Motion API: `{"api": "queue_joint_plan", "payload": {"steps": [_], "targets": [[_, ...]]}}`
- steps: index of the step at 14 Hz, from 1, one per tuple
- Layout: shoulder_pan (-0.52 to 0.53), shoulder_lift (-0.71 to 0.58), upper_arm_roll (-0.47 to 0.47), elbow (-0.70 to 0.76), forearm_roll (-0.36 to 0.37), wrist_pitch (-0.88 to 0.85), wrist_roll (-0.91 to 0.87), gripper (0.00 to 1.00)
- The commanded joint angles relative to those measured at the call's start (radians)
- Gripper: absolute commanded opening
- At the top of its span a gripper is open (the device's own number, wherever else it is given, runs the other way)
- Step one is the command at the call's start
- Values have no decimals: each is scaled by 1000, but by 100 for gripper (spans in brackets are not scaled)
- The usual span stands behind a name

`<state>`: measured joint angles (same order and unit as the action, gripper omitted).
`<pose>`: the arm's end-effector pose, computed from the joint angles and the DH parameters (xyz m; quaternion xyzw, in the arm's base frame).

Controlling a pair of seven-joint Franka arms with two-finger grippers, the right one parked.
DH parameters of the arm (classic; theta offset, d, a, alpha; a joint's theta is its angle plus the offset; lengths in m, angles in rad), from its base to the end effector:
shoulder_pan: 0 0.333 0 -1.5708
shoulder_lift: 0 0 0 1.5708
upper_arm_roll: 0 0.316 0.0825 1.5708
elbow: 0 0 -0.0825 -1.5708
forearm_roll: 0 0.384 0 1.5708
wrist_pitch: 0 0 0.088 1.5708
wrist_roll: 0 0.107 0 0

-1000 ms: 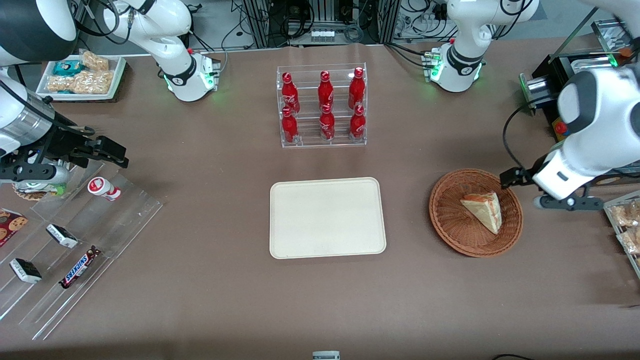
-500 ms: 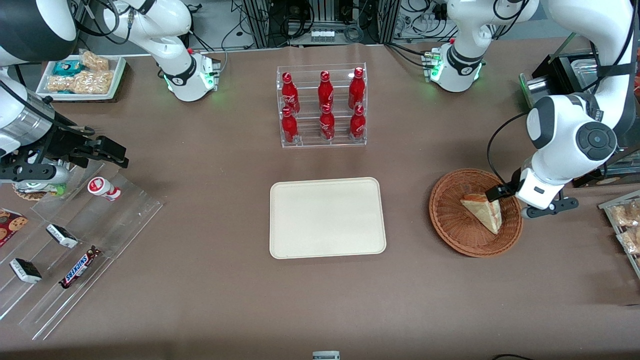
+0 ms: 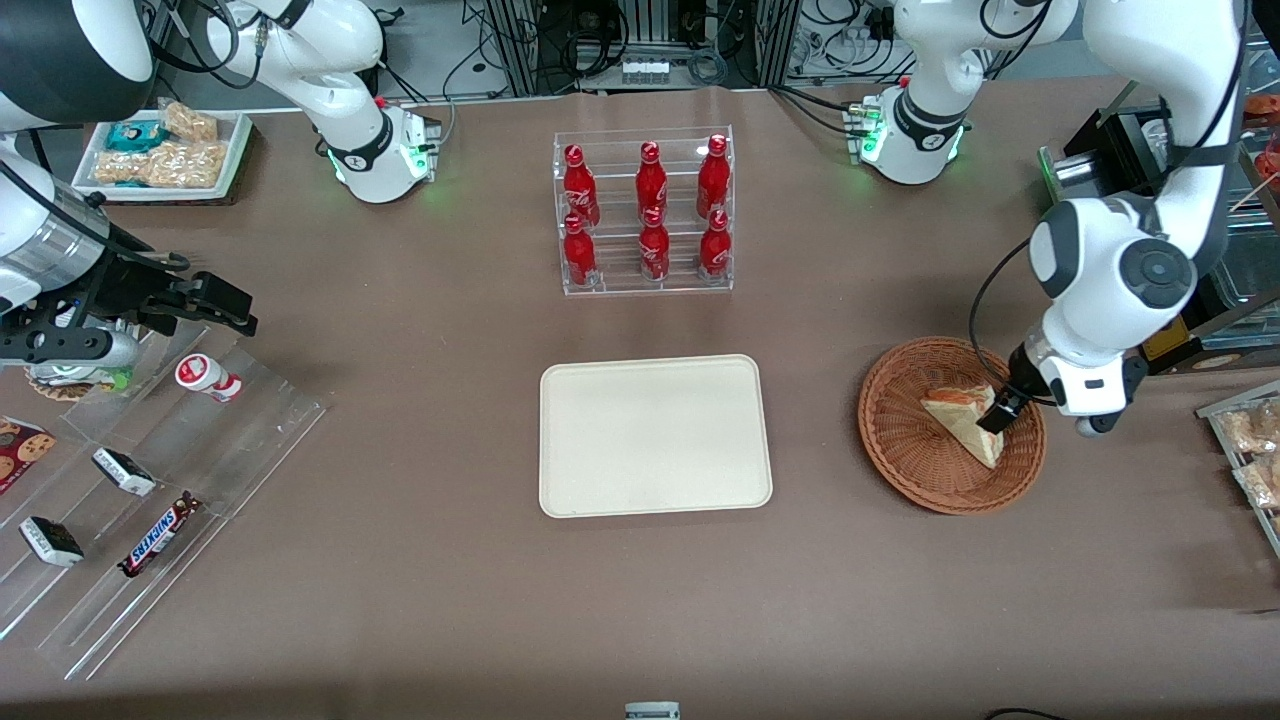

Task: Place sandwich from basket to tray
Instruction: 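Lower the left gripper and grasp the wrapped sandwich in the basket, then lift the sandwich and carry it over the cream tray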

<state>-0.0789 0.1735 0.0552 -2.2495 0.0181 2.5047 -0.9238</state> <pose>0.5470 -0.0132 0.2960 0.9029 0.4277 0.0412 0.0094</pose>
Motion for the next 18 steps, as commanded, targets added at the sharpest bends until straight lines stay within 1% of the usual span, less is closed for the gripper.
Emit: {"api": "queue_joint_plan", "payload": {"steps": [1,2,3,5,6,7,9,10,13,15,17,18], "targets": [[8,56,-8,-9,-1,57,-33,100],[7,81,-8,2,-1,56,-33,100],[7,89,-8,5,2,56,-32,94],[7,84,-8,5,2,46,-32,28],[5,84,-8,4,5,46,-29,8],[5,86,-8,4,10,45,-24,2],[-1,67,-11,14,13,25,-26,0],[-5,55,-15,45,13,-24,-27,0],[-47,92,-21,261,2,-272,26,0],[-111,141,-34,411,-4,-392,37,0],[-186,196,-41,510,-20,-417,39,0],[-240,236,-41,556,-17,-412,40,0]]}}
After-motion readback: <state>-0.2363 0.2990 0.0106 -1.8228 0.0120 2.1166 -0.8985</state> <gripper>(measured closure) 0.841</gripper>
